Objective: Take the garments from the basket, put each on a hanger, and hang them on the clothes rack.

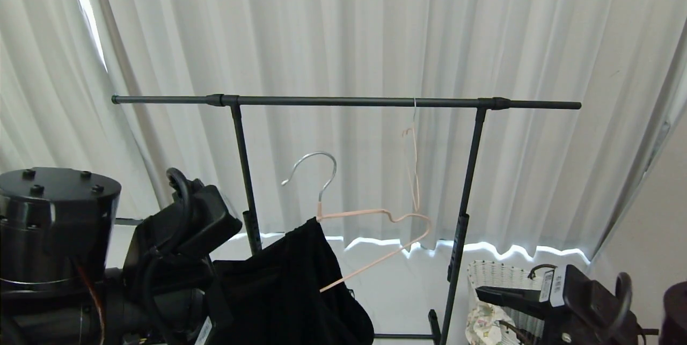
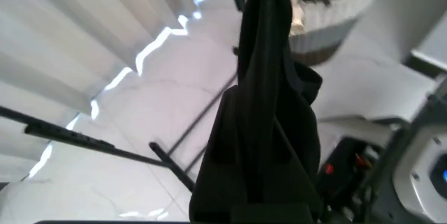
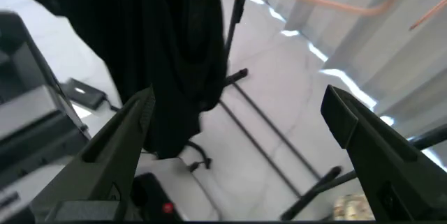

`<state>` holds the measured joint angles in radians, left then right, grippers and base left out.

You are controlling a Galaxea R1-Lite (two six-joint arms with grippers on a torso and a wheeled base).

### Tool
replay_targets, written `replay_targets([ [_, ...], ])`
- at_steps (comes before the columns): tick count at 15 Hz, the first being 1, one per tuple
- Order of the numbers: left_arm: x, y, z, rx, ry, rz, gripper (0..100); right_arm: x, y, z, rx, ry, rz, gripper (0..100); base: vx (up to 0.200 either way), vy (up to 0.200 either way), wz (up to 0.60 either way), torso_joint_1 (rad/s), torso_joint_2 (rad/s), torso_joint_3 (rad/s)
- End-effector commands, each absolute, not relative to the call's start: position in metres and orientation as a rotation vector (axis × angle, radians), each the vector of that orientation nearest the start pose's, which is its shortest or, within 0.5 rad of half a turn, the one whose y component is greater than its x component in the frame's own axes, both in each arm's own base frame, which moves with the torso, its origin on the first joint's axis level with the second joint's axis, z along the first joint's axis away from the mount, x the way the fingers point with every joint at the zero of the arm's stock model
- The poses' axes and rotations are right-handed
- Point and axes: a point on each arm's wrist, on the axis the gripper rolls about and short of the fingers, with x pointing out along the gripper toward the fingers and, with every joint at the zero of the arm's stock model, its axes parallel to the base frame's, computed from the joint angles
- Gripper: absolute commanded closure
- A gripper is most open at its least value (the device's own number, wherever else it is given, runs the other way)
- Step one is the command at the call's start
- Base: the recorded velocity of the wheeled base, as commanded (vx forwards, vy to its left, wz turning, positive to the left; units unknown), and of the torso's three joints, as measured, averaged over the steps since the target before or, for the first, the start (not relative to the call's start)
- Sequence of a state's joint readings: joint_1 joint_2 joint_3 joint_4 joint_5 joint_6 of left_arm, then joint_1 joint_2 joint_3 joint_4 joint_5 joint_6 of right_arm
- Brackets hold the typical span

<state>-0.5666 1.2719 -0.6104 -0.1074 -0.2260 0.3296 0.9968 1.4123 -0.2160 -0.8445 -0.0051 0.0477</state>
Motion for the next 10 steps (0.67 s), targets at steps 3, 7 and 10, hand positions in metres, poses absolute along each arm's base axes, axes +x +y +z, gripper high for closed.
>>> replay_targets([
  [3, 0.157, -0.103, 0.203, 0.391, 0.363, -0.837, 100, 0.139, 0.214, 0.119, 0.04, 0.475, 0.906, 0, 0.0, 0.0, 0.0, 0.0, 0.0, 0.0],
  [7, 0.163, -0.104, 0.216, 0.363, 0.333, -0.793, 100, 0.164, 0.25, 0.119, 0.115, 0.462, 0.824, 0, 0.0, 0.0, 0.0, 0.0, 0.0, 0.0],
  [10, 0.16, -0.103, 0.219, 0.343, 0.323, -0.788, 100, 0.179, 0.264, 0.112, 0.14, 0.464, 0.75, 0, 0.0, 0.0, 0.0, 0.0, 0.0, 0.0],
])
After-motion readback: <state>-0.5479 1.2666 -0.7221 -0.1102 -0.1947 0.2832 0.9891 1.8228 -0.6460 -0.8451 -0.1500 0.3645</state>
